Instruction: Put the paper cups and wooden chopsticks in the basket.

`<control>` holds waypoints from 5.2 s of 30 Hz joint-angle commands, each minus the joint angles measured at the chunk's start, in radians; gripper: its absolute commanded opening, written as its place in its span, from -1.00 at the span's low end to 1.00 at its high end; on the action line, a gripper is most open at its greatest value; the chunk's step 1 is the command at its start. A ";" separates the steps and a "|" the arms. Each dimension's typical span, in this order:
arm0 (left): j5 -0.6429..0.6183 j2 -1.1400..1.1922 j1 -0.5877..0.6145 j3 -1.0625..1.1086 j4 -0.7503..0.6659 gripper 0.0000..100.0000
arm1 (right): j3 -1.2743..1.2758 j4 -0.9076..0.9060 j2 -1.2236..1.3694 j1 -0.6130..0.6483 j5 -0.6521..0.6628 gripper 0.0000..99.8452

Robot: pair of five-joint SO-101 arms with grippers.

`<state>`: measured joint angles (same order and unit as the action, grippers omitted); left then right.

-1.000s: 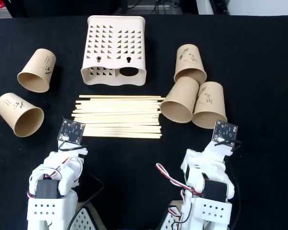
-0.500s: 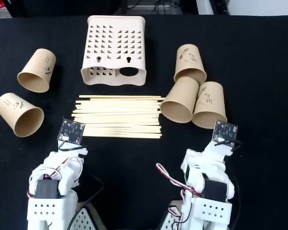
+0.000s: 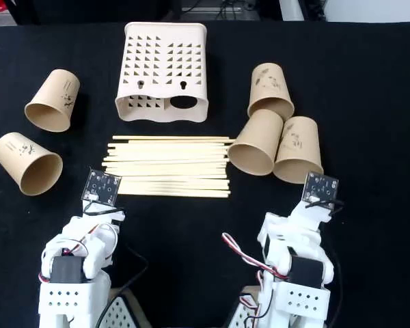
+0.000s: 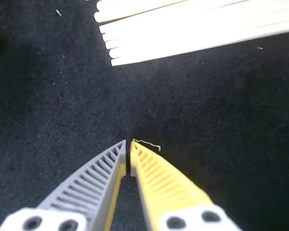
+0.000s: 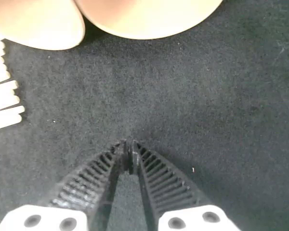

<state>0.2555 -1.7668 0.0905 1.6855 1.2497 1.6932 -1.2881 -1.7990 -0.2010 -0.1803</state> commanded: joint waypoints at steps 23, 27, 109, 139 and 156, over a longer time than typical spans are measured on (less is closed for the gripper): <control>0.002 -0.011 -0.001 0.016 0.003 -0.94 | -0.007 -0.003 -0.065 -0.009 0.003 -0.98; 0.002 -0.011 0.002 0.016 0.003 -0.94 | -0.007 -0.003 -0.065 -0.009 0.002 -0.98; 0.003 -0.011 -0.002 0.016 0.003 -0.94 | -1.084 1.634 2.091 0.471 0.930 -0.35; 0.002 -0.011 -0.002 0.016 -0.003 -0.94 | -0.820 1.378 1.463 0.491 0.703 -0.98; 0.000 -0.011 -0.002 0.016 -0.002 -0.94 | -1.400 0.571 1.273 0.500 0.035 -0.97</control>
<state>0.2555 -1.7668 0.0905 1.6855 1.2497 0.4365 -0.7388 -0.5639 0.3115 -0.0376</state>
